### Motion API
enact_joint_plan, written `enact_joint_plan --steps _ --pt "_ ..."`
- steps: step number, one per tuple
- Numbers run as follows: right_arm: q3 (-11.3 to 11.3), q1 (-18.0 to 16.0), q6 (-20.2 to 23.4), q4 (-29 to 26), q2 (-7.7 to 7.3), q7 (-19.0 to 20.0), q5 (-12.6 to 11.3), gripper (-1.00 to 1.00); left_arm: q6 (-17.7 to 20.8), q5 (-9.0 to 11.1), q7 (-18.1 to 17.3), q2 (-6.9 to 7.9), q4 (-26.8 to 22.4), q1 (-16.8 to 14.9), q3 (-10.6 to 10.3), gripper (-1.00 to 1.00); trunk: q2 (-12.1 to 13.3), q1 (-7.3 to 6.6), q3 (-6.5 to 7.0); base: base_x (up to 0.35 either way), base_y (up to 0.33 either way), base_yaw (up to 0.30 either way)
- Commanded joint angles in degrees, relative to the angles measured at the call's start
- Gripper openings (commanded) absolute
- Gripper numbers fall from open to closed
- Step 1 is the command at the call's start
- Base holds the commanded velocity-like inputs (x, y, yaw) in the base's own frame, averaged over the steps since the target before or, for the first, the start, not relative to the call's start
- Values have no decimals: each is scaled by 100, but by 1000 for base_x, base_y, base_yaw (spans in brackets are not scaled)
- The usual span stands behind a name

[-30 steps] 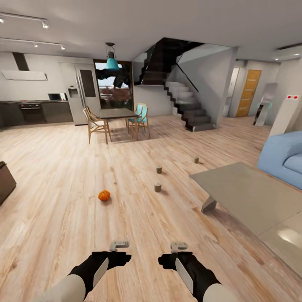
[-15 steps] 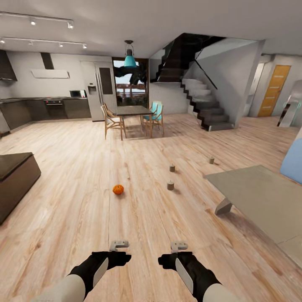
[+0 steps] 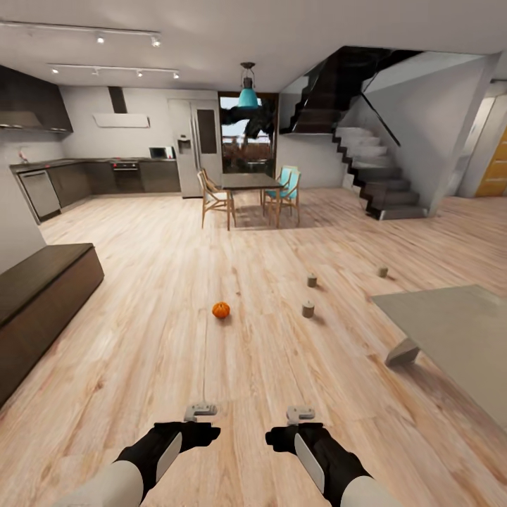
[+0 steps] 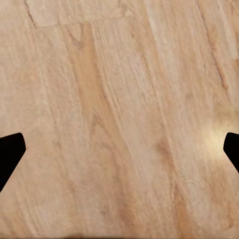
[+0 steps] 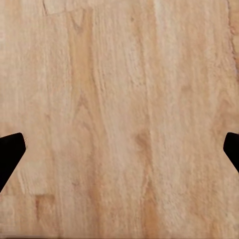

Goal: Place each of the two pumpkins and all three candles from the living room inside a cabinet in the living room (use any cabinet), then make sure every cabinet is closed, and position the cauldron so it is next to a table in the living room.

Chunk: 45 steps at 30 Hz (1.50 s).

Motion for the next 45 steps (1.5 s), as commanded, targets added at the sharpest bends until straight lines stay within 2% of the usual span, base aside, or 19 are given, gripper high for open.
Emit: enact_joint_plan --steps 1,23,45 --pt "18 -2 25 -8 0 -44 -49 100 37 5 -14 0 -11 -1 2 100 -3 -1 -12 -2 0 235" --pt "18 -2 25 -6 0 -44 -49 100 37 2 -46 0 -11 -1 -1 100 -3 -1 -146 123 -60 235" --pt "26 -2 25 1 0 -42 -49 100 37 2 -46 -2 -5 -1 6 100 -3 -1 -281 8 -6 235"
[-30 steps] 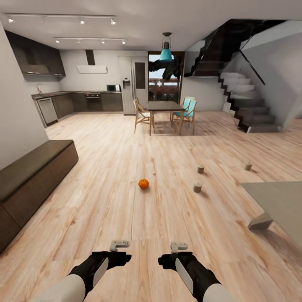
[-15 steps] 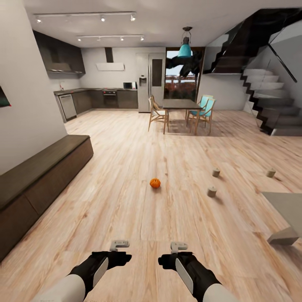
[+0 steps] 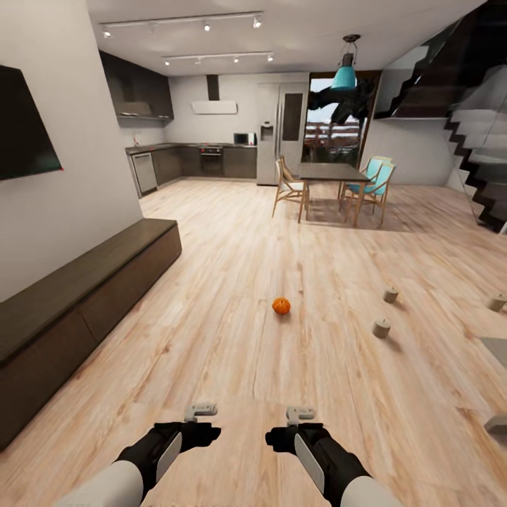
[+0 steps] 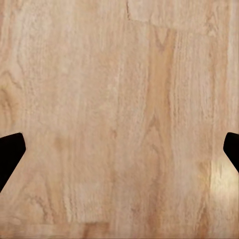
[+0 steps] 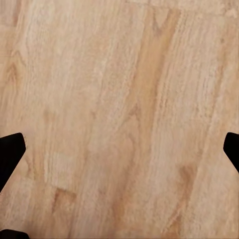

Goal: Place each of the two pumpkins and all three candles from the living room inside a cabinet in the living room (use any cabinet), then make sure every cabinet is closed, and position the cauldron so it is next to a table in the living room.

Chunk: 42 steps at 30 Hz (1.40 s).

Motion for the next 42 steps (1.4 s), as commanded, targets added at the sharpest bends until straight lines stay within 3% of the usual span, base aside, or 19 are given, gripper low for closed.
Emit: enact_joint_plan --steps 1,42 --pt "17 -2 23 -10 0 -45 -53 100 37 5 -7 0 -13 -1 6 100 -2 -1 -12 0 0 235" --pt "18 -2 15 -15 0 -46 -48 100 -137 -16 35 -7 -7 -1 -23 100 -2 -1 -263 0 0 235"
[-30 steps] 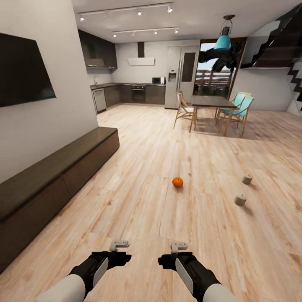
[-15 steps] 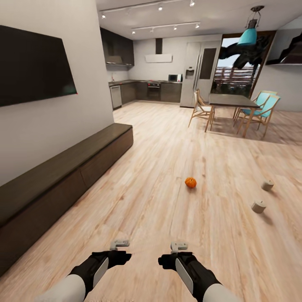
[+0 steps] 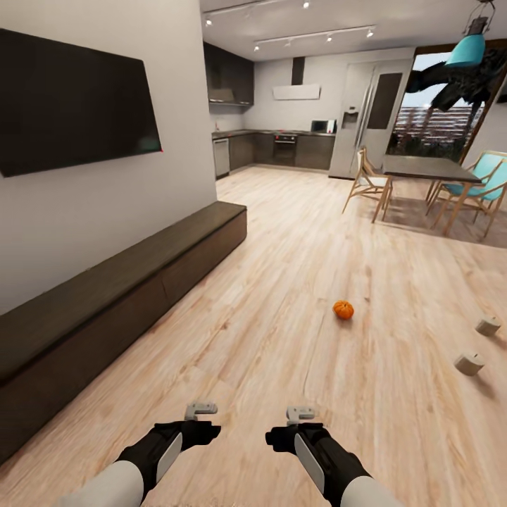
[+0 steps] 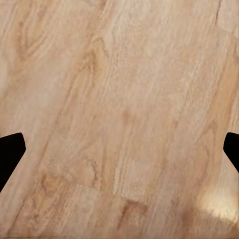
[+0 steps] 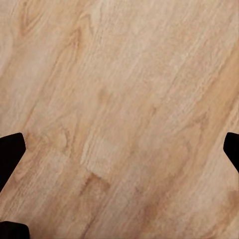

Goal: Place each of the two pumpkins and all three candles from the living room inside a cabinet in the living room (use any cabinet), then make sure every cabinet is closed, and position the cauldron so it is next to a table in the living room.

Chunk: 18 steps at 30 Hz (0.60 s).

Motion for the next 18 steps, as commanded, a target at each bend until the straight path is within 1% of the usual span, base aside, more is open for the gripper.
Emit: enact_joint_plan --steps 1,13,18 --pt "18 -2 24 -10 0 -44 -49 100 36 3 -13 0 -10 -1 1 100 -2 -1 -11 0 0 235" --pt "18 -2 24 -2 0 -39 -54 100 35 1 -13 0 -12 0 -11 100 -2 -1 -85 0 -2 235" --pt "18 -2 24 -1 0 -36 -54 100 35 -4 -13 0 -5 3 -15 100 -2 -1 -115 0 -57 234"
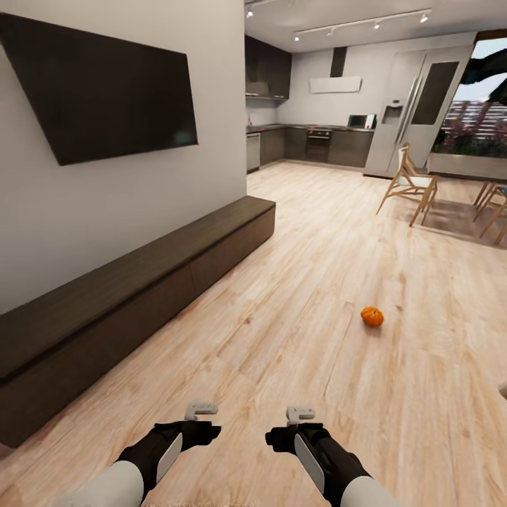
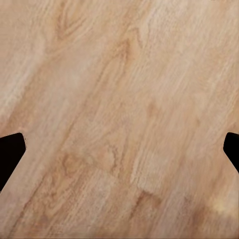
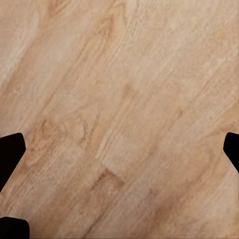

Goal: Place each of the two pumpkins and all three candles from the living room inside a cabinet in the living room (use any cabinet), then make sure every cabinet is closed, and position the cauldron so it is next to a table in the living room.

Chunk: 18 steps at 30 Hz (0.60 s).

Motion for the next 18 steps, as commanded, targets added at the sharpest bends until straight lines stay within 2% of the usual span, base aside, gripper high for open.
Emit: enact_joint_plan --steps 1,18 --pt "17 -1 23 -9 0 -43 -53 100 36 2 -12 0 -11 -2 0 100 -2 -1 -11 0 -74 234" --pt "17 -1 23 -15 0 -44 -47 100 -145 -11 -11 0 34 -2 -2 100 -2 -1 -115 0 -103 234"
